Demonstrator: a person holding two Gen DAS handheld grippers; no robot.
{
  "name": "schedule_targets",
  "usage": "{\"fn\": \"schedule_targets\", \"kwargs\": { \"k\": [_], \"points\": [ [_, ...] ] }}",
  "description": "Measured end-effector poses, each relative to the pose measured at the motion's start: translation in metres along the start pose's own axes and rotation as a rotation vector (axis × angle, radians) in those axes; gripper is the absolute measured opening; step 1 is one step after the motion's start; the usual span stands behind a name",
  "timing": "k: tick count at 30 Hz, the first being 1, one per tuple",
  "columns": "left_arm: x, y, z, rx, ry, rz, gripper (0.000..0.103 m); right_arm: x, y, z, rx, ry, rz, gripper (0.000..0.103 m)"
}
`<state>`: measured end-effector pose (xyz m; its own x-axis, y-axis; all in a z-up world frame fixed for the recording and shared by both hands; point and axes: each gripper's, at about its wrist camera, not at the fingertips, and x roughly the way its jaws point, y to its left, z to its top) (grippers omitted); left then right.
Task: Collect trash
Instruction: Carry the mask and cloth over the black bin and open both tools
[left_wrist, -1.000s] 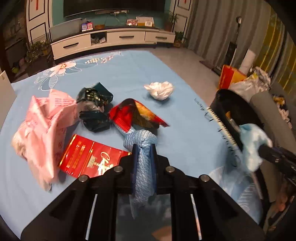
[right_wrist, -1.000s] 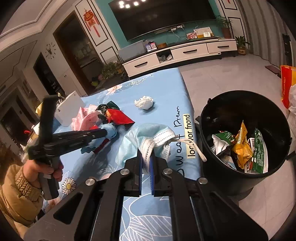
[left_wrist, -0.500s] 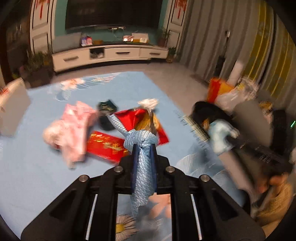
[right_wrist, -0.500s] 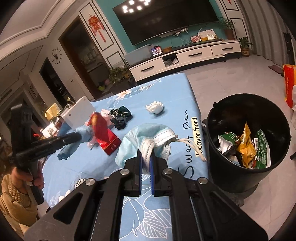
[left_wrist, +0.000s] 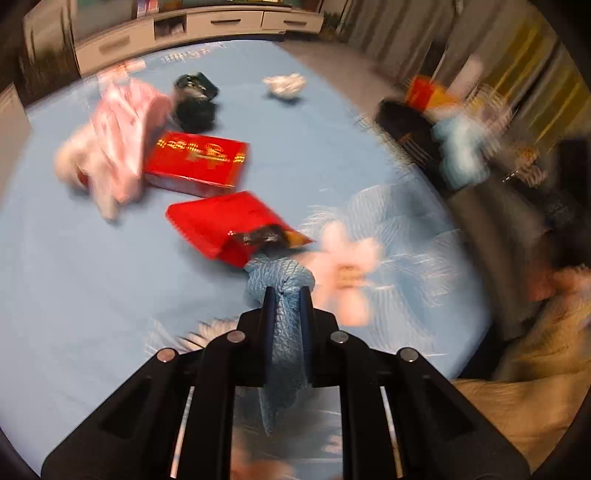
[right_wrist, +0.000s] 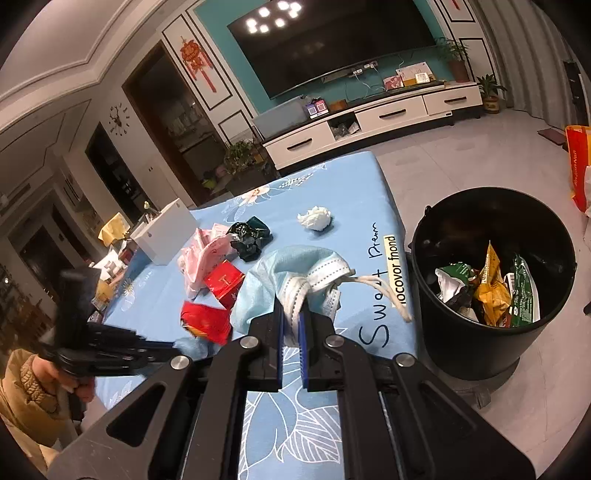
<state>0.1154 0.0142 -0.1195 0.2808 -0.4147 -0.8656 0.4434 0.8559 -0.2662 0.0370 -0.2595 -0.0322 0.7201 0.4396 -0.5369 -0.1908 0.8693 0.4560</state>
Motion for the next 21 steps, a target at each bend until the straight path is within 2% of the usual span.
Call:
{"fn": "schedule_targets", "kwargs": {
  "k": [3,5,8,11,21],
  "points": [
    [-0.029,-0.002,0.002,-0.048,-0.090,-0.130,0.014,-0.001,-0.003,0.000,0.013,-0.003,-0.005,0.007],
    [-0.045,-0.002,0.006,-0.075,-0.146,-0.165,0.014,-0.005,-0.002,0.001,0.011,-0.011,-0.008,0.007],
    [-0.062,-0.005,0.015,-0.114,-0.223,-0.280,0.014,-0.011,-0.003,0.002,0.014,-0.026,-0.015,0.007],
    [-0.069,-0.019,0.025,-0.078,-0.284,-0.205,0.014,-0.015,-0.005,0.002,0.019,-0.037,-0.022,0.007],
    [-0.034,-0.073,0.082,0.001,-0.305,-0.285,0.014,-0.037,-0.040,0.011,0.061,-0.101,-0.091,0.007]
  ]
}}
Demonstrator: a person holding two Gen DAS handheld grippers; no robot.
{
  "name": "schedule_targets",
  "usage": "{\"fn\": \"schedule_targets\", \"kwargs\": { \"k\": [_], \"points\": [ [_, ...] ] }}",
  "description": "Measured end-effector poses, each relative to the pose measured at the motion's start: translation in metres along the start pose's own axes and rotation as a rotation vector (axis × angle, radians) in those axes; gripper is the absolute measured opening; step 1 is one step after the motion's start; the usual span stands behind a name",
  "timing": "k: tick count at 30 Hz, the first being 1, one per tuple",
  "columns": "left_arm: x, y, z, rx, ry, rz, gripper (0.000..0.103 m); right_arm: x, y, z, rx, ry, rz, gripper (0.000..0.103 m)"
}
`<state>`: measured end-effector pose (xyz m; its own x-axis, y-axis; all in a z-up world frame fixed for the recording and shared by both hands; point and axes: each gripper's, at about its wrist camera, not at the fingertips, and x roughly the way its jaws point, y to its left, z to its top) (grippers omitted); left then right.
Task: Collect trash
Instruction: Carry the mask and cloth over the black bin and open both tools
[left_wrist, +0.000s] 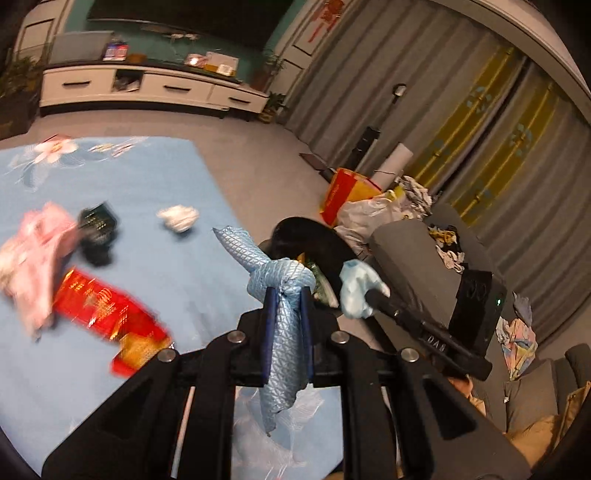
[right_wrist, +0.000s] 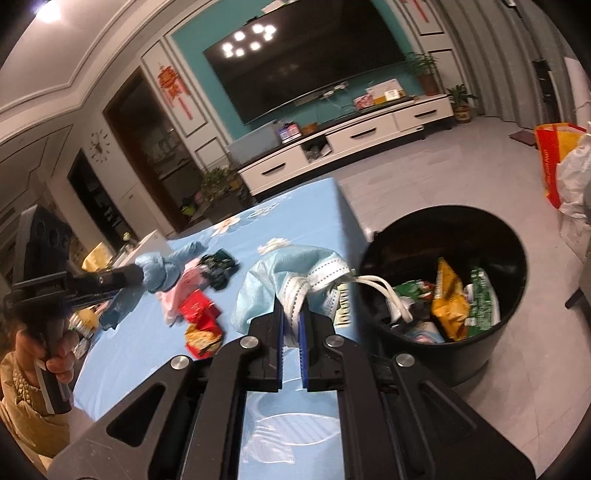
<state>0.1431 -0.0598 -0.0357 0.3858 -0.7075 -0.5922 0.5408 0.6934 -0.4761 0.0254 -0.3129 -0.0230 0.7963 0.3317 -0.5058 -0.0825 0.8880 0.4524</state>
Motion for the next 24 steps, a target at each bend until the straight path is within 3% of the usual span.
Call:
{"fn": "schedule_targets", "kwargs": {
  "k": [14,21,24],
  "points": [
    [0.150,-0.056,0.034,0.156,0.107,-0.057,0.015,0.000,-0.071,0.012,0.074,-0.062,-0.176,0.008],
    [0.211,-0.063,0.029,0.202,0.179,-0.001,0.017,0.022,-0.097,0.010,0.094,-0.028,-0.245,0.009],
    [0.227,-0.063,0.028,0.205,0.199,0.014,0.019,0.034,-0.105,0.011,0.109,-0.013,-0.268,0.018]
  ]
}}
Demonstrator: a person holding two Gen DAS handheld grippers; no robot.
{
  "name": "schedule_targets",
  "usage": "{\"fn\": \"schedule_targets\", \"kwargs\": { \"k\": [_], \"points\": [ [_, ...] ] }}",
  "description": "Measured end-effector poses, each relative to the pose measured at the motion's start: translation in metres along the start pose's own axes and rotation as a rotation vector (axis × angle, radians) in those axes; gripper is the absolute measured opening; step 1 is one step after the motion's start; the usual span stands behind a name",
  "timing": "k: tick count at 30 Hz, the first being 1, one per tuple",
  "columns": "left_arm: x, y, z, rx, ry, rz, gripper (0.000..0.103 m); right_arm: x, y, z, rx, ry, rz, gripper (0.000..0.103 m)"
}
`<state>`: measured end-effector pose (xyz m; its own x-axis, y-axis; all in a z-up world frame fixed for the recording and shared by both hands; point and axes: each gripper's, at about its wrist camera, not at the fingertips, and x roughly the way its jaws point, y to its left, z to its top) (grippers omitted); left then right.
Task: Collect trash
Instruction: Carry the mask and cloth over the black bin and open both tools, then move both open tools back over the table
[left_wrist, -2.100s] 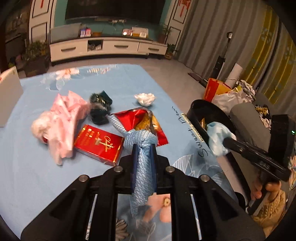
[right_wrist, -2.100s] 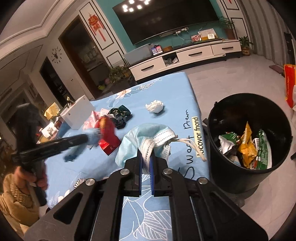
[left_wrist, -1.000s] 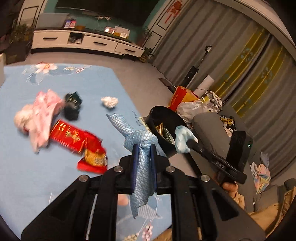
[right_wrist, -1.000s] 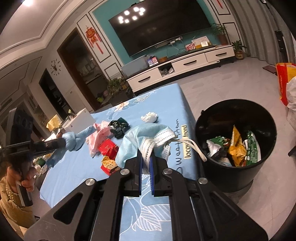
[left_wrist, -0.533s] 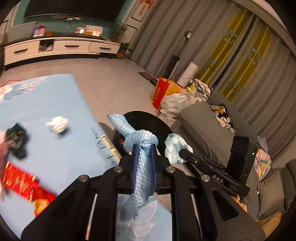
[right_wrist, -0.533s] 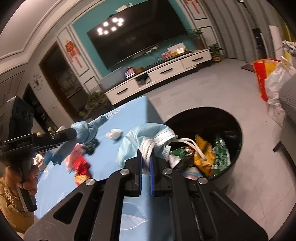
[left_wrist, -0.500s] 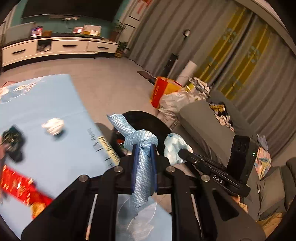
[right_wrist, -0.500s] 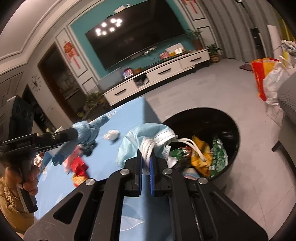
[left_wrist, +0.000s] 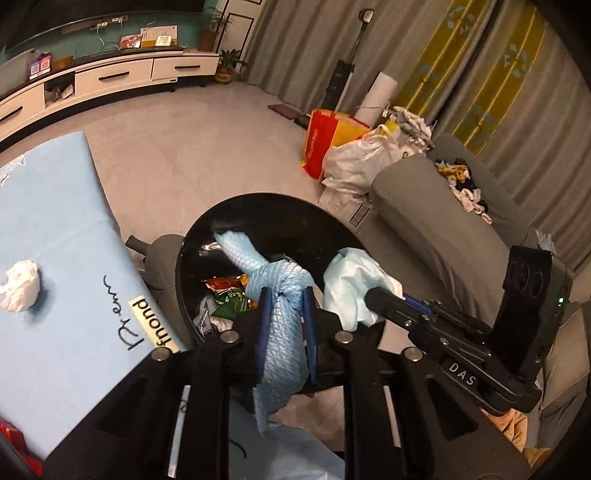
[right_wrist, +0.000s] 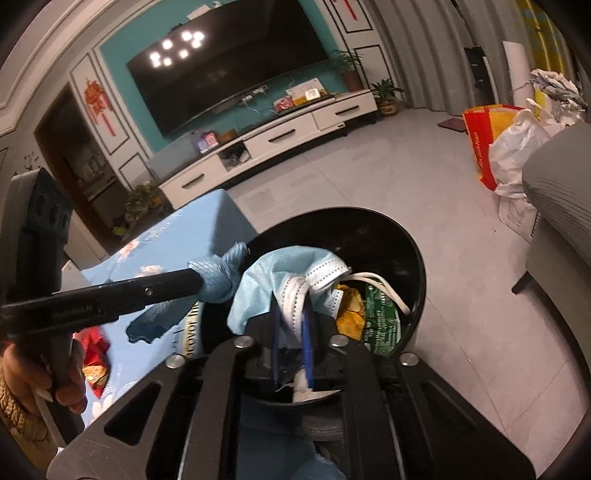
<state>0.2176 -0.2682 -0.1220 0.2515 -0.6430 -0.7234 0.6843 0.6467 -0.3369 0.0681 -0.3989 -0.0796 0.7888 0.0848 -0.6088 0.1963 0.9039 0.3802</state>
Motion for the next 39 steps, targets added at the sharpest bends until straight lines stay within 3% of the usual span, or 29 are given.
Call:
{"fn": "schedule_targets", "kwargs": {
  "k": [2,5,7,15,20,25,31,39],
  "points": [
    [0.003,-0.001,0.001,0.003,0.001,-0.001,0.026,0.003,-0.005,-0.001,0.012,0.009,-0.001,0.024],
    [0.002,-0.004,0.003,0.011,-0.014,0.002,0.051,0.001,-0.008,-0.003,0.028,0.001,-0.003,0.039],
    [-0.004,-0.005,0.000,0.015,-0.028,0.003,0.054,-0.003,-0.011,-0.005,0.034,-0.006,-0.001,0.040],
    [-0.064,-0.003,-0.036,0.015,-0.092,0.057,0.085,-0.028,-0.003,-0.016,0.045,0.001,0.031,0.048],
    [-0.108,0.006,-0.075,-0.025,-0.097,0.141,0.093,-0.040,0.024,-0.024,0.004,0.041,0.080,0.058],
    [-0.151,0.032,-0.115,-0.109,-0.070,0.277,0.098,-0.045,0.061,-0.033,-0.054,0.087,0.127,0.068],
    [-0.207,0.075,-0.165,-0.229,-0.093,0.401,0.100,-0.047,0.122,-0.050,-0.186,0.159,0.183,0.069],
    [-0.252,0.121,-0.216,-0.394,-0.137,0.480,0.100,-0.031,0.186,-0.077,-0.332,0.260,0.218,0.069]
  ]
}}
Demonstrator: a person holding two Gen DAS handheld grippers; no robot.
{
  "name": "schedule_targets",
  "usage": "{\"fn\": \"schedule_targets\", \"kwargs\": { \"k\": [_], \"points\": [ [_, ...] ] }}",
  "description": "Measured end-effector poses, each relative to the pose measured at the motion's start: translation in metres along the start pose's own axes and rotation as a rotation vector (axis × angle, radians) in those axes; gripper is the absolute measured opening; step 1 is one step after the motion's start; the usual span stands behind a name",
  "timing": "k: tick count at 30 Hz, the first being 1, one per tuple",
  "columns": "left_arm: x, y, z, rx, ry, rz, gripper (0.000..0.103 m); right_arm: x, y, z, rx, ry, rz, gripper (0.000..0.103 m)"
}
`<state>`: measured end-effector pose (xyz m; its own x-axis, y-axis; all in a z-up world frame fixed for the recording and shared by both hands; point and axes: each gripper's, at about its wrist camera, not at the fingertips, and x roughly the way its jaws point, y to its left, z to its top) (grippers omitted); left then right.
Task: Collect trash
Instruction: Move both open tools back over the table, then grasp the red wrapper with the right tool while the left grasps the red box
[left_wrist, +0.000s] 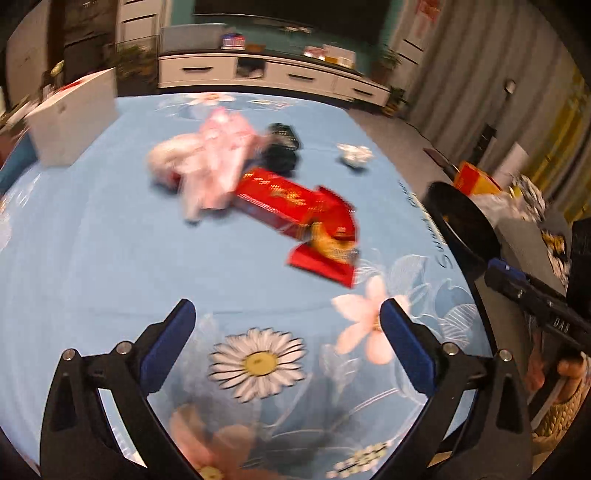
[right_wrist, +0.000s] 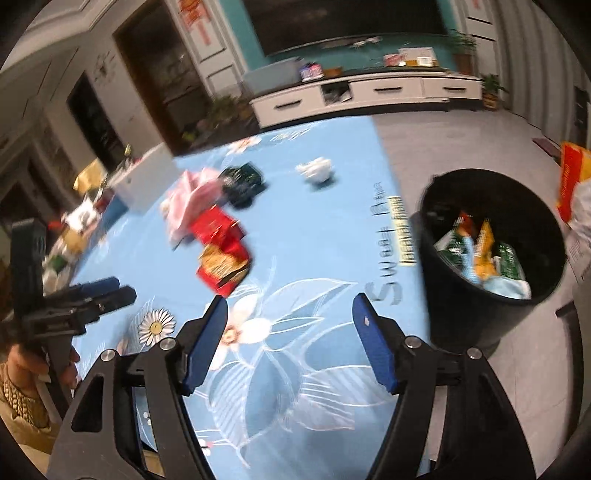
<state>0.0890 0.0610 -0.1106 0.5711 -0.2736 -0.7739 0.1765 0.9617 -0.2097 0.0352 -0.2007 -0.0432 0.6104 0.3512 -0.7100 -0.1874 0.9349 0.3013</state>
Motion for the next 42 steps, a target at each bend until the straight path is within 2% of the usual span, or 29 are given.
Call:
{"fn": "schedule_targets", "kwargs": {
  "k": [5,12,23,26,29,33,34,39,42],
  "points": [
    [-0.007,0.027,-0.008,-0.059,-0.029,0.010,0.100,0.021,0.026,0.008,-0.056,0.031,0.007,0.069],
    [-0.001,0.056,-0.011,-0.127,-0.043,-0.019,0.100,0.058,0.056,0.024,-0.124,0.056,0.014,0.069],
    [0.019,0.081,-0.010,-0.174,-0.040,-0.073,0.100,0.113,0.059,0.049,-0.147,0.076,0.018,0.069],
    [0.022,0.081,-0.006,-0.171,-0.040,-0.087,0.100,0.128,0.061,0.054,-0.157,0.101,0.054,0.061],
    [0.026,0.079,-0.001,-0.167,-0.042,-0.092,0.100,0.139,0.065,0.055,-0.176,0.128,0.079,0.049],
    [0.031,0.074,0.007,-0.166,-0.040,-0.099,0.100,0.149,0.067,0.051,-0.191,0.152,0.083,0.022],
    [0.033,0.072,0.008,-0.164,-0.040,-0.100,0.100,0.149,0.067,0.050,-0.191,0.156,0.083,0.018],
    [0.042,0.051,0.021,-0.139,-0.031,-0.102,0.100,0.139,0.062,0.043,-0.189,0.135,0.076,0.013],
    [0.050,0.038,0.029,-0.147,-0.017,-0.100,0.100,0.115,0.045,0.042,-0.126,0.082,0.072,0.013]
  ]
}}
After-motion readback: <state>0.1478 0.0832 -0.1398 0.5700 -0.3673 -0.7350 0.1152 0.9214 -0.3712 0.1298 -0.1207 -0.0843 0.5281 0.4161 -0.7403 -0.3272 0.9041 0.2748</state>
